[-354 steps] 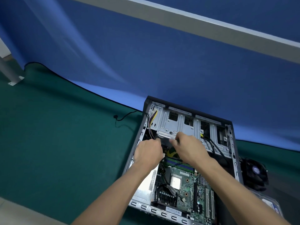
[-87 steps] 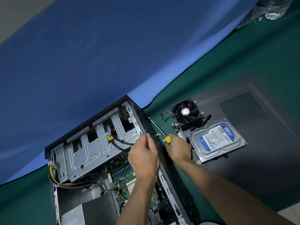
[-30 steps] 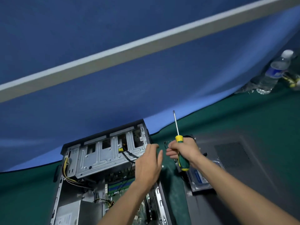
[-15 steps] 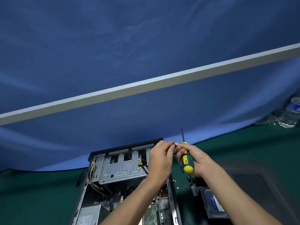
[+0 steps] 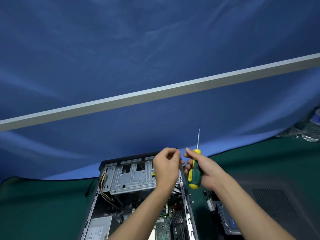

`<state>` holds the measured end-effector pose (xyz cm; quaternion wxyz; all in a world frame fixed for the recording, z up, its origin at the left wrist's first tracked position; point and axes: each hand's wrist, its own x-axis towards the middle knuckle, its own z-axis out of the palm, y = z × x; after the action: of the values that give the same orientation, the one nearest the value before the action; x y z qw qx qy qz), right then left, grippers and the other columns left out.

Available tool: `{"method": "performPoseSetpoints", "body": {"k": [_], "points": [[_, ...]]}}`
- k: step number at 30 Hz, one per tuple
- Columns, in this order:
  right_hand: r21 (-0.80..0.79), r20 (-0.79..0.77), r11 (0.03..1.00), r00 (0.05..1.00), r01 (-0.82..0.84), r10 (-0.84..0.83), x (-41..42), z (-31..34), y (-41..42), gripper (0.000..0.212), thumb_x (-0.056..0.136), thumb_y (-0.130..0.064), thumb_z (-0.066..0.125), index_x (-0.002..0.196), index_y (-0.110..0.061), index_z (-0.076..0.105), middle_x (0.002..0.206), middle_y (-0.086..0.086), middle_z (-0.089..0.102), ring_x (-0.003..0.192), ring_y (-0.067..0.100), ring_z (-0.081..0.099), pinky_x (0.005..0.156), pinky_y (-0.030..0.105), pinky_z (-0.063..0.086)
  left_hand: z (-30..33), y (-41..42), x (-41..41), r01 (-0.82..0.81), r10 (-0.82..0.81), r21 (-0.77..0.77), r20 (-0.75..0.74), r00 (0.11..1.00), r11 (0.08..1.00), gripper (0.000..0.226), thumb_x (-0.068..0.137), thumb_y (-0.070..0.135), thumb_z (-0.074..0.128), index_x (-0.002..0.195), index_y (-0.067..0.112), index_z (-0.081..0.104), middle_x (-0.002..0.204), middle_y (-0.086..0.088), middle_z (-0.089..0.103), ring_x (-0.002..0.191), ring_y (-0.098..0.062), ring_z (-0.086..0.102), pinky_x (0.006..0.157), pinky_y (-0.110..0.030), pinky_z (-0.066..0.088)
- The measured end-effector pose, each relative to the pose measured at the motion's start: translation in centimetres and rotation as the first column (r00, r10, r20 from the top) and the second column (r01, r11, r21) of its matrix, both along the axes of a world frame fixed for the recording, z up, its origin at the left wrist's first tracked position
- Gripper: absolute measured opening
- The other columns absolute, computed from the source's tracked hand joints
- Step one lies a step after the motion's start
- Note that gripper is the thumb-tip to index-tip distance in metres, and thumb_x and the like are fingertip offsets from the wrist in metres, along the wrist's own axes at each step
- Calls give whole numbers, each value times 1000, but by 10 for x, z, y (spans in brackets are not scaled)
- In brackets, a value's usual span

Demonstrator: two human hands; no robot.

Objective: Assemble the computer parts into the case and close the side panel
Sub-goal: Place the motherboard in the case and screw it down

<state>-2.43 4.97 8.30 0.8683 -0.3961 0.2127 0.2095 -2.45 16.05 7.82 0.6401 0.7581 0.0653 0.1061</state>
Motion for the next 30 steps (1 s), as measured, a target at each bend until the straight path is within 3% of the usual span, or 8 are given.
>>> {"method": "performPoseSetpoints", "body": {"k": [2,4,7,9,10,13,17,30], "points": [[-223,117,975,992,-19,46,0,2,2,29,91,-34,61,84,-6,58,47,1,44,39,15,46,44,22,45,9,5,7,-85,43,-280,-151,988,956,15,85,-3,58,72,2,63,61,-7,62,54,-20,64,49,-28,55],[-505,230,862,954,-50,191,-3,5,2,38,89,-43,60,85,-6,57,42,-2,39,35,14,40,41,19,38,18,15,12,-160,29,-491,-263,964,856,11,86,-4,57,76,-1,61,64,-11,61,58,-22,66,53,-28,57],[-878,205,471,821,-87,533,-6,9,4,48,83,-62,54,75,-15,54,42,-7,43,37,13,43,44,21,34,28,34,16,-201,-17,-678,-300,954,707,10,89,-3,51,81,-4,57,79,-17,63,73,-26,66,66,-32,59],[-980,95,193,746,-45,659,-6,10,6,43,85,-64,44,75,-22,45,56,-7,51,51,11,47,52,27,35,32,48,18,-201,-60,-755,-303,951,625,12,92,0,48,86,-6,56,90,-20,63,81,-27,65,73,-35,57],[-991,77,132,723,-20,686,-5,10,7,38,88,-61,42,77,-24,42,62,-7,52,57,11,47,54,29,34,34,54,18,-201,-80,-788,-301,950,582,13,93,2,47,88,-6,56,91,-19,64,84,-28,65,73,-36,55],[-990,137,125,673,66,727,-5,8,6,33,92,-57,43,83,-25,45,67,-8,53,61,10,46,56,29,34,36,73,16,-206,-100,-855,-286,953,475,14,94,3,49,86,-4,58,80,-17,70,84,-30,67,71,-40,52],[-987,159,108,652,118,741,-3,8,9,32,89,-61,47,85,-30,50,66,-10,55,57,4,45,53,25,33,34,86,11,-234,-78,-875,-293,953,425,13,94,4,50,86,-2,57,74,-16,70,82,-29,68,69,-41,52],[-964,165,259,627,-61,761,1,-6,40,32,85,-58,57,74,-27,57,58,-7,57,54,10,50,60,30,44,14,118,-1,-278,-11,-837,-320,947,471,10,92,4,53,86,-3,58,76,-16,71,73,-27,71,70,-38,54]]}}
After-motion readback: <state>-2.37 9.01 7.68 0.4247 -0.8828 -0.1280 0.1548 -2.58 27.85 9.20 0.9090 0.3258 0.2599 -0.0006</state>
